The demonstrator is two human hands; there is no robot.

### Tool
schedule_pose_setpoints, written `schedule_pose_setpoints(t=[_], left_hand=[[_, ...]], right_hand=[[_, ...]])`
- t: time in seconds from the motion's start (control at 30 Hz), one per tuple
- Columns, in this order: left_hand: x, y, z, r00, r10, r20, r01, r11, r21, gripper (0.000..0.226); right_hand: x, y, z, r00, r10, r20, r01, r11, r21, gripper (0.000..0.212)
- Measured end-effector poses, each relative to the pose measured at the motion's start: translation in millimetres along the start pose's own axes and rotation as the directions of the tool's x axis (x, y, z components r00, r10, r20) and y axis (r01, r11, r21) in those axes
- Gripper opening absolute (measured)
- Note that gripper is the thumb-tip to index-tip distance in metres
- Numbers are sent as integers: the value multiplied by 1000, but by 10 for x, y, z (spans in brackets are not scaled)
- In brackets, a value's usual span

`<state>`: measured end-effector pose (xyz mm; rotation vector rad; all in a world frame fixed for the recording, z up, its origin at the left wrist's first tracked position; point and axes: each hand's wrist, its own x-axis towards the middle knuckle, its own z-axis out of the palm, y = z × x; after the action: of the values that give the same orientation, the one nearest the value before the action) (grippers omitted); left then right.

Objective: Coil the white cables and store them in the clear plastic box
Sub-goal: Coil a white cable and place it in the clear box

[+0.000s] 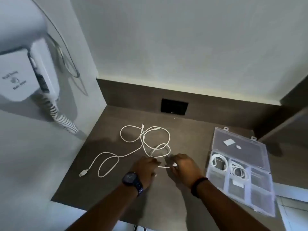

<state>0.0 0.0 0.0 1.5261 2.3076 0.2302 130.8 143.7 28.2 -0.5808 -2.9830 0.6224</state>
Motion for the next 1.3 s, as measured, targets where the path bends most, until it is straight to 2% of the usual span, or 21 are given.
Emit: schedule_pose_setpoints(t=[0.13, 0.3, 0.37, 0.5, 0.57, 0.63, 0.7, 0.73, 0.77, 0.83, 0.87, 0.9, 0.93, 0.97, 1.0, 1.03, 1.07, 1.13, 1.2, 1.23, 1.3], left_hand=[[106, -133, 175, 983, 91, -157, -97, 995, -35, 51], [116, -218, 261, 991, 73, -114, -79, 996, -45, 43], [103, -194, 150, 988, 106, -111, -104, 994, 22, 30], [204, -39, -278, 906, 219, -364, -162, 970, 180, 28], [310, 91, -627, 826, 117, -551, -123, 992, 26, 37], [404, 272, -1001, 787, -112, -607, -119, 937, -327, 52], [462, 512, -1360, 845, -297, -445, -180, 625, -760, 64], [488, 645, -1502, 873, -310, -377, -209, 462, -862, 61], [499, 751, -1587, 891, -293, -347, -225, 379, -898, 55], [483, 944, -1714, 910, -182, -373, -274, 412, -869, 51], [467, 1013, -1750, 904, -118, -410, -312, 473, -824, 53], [454, 1072, -1794, 889, -59, -453, -352, 544, -762, 56], [445, 1109, -1835, 873, -10, -487, -385, 598, -703, 57], [431, 1156, -1906, 854, 29, -520, -417, 635, -650, 56], [412, 1208, -1984, 828, 54, -558, -448, 662, -600, 55], [395, 1252, -2073, 795, 64, -603, -472, 688, -550, 55], [382, 1279, -2177, 758, 64, -649, -491, 712, -502, 54], [378, 1263, -2384, 690, 48, -722, -484, 772, -411, 54], [368, 1234, -2549, 674, 28, -738, -445, 813, -376, 59], [363, 1235, -2595, 682, 17, -731, -446, 802, -397, 63], [360, 1298, -2602, 718, -20, -696, -467, 727, -503, 73]], right_hand=[[118, -8, 425, 991, -90, 102, 104, 984, -142, 24], [153, 13, 513, 987, -106, 122, 124, 981, -151, 32], [131, -4, 364, 982, 34, 188, -30, 999, -24, 32], [164, -124, -270, 917, 301, 263, -343, 930, 130, 25], [170, -257, -720, 844, 269, 464, -476, 774, 418, 35], [154, -439, -1157, 817, -18, 576, -509, 445, 736, 28], [107, -641, -1645, 868, -313, 384, -406, -3, 914, 20], [89, -727, -1879, 917, -347, 199, -270, -169, 948, 20], [83, -817, -2087, 958, -285, 20, -106, -291, 951, 28], [77, -935, -2486, 967, -1, -256, 236, -390, 890, 45], [85, -940, -2630, 920, 175, -351, 390, -327, 861, 50], [86, -921, -2744, 821, 347, -453, 520, -128, 845, 53], [87, -885, -2812, 662, 475, -580, 560, 202, 804, 53], [75, -827, -2857, 480, 457, -749, 460, 596, 659, 49], [37, -759, -2873, 384, 293, -876, 239, 885, 401, 38], [-6, -695, -2858, 443, 113, -889, 22, 990, 137, 36], [-62, -660, -2839, 623, 55, -780, -127, 991, -31, 52], [-166, -654, -2782, 901, 188, -391, -214, 977, -23, 78], [-267, -762, -2758, 992, 127, -4, -120, 946, 302, 78], [-314, -828, -2757, 994, 5, 114, -64, 850, 524, 73], [-387, -965, -2838, 953, -282, 112, 32, 461, 887, 56]])
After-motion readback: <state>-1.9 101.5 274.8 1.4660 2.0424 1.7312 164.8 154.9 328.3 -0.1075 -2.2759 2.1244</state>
